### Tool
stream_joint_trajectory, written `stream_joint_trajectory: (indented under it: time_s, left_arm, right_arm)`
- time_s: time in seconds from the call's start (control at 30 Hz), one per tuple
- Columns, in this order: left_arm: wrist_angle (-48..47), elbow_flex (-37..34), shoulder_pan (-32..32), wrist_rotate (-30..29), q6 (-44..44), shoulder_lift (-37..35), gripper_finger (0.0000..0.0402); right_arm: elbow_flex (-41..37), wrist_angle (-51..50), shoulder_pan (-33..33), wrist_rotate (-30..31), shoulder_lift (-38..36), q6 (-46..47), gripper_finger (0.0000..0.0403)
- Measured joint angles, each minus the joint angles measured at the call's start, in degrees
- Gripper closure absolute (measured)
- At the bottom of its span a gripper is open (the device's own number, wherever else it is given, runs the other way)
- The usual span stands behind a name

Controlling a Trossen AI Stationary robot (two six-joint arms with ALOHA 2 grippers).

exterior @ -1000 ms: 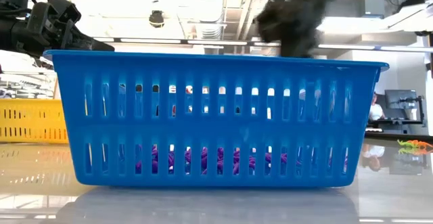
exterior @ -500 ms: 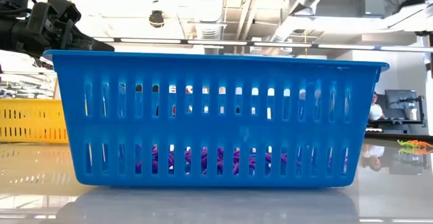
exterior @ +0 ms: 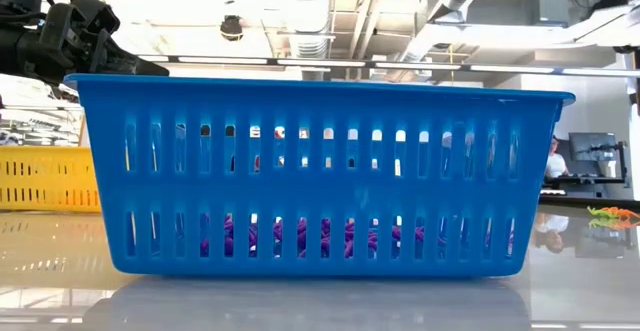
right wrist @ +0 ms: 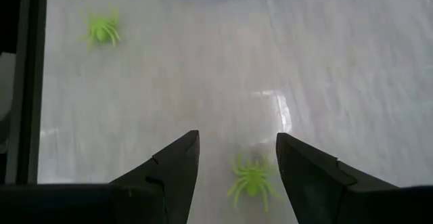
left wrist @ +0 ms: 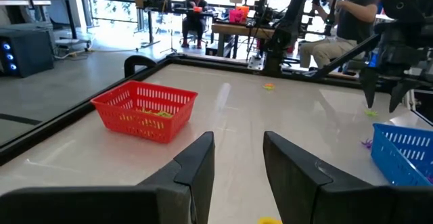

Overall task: Sort Halloween decoration
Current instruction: Put the green spider toy into the red basket

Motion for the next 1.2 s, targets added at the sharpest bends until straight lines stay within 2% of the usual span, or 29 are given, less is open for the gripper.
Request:
stream_joint_trajectory:
  time_s: [0.23, 0.47, 0.6, 0.8, 1.07, 1.2]
  left_arm:
    - [0.0, 0.0, 0.0, 0.0, 0.0, 0.0, 0.0285]
    - [0.0, 0.0, 0.0, 0.0, 0.0, 0.0, 0.0285]
    - [0.0, 0.0, 0.0, 0.0, 0.0, 0.0, 0.0285]
    - [0.0, 0.0, 0.0, 0.0, 0.0, 0.0, 0.0285]
    - [0.0, 0.0, 0.0, 0.0, 0.0, 0.0, 0.0285]
    - [0.0, 0.0, 0.0, 0.0, 0.0, 0.0, 0.0285]
  right_arm:
    - [0.0, -1.4, 0.6, -0.6, 0.7, 0.0, 0.0175]
    - [0.3, -2.9, 1.6, -0.5, 5.9, 1.6, 0.0175]
    - [0.4, -3.3, 1.2, -2.7, 8.8, 4.0, 0.0183]
    - [0.5, -3.3, 0.6, -4.4, 9.1, 6.1, 0.0252]
    - [-0.1, -8.2, -4.6, -7.5, 2.6, 5.4, 0.0367]
    - [-0.4, -10.8, -10.1, -7.7, -2.2, 5.4, 0.0384]
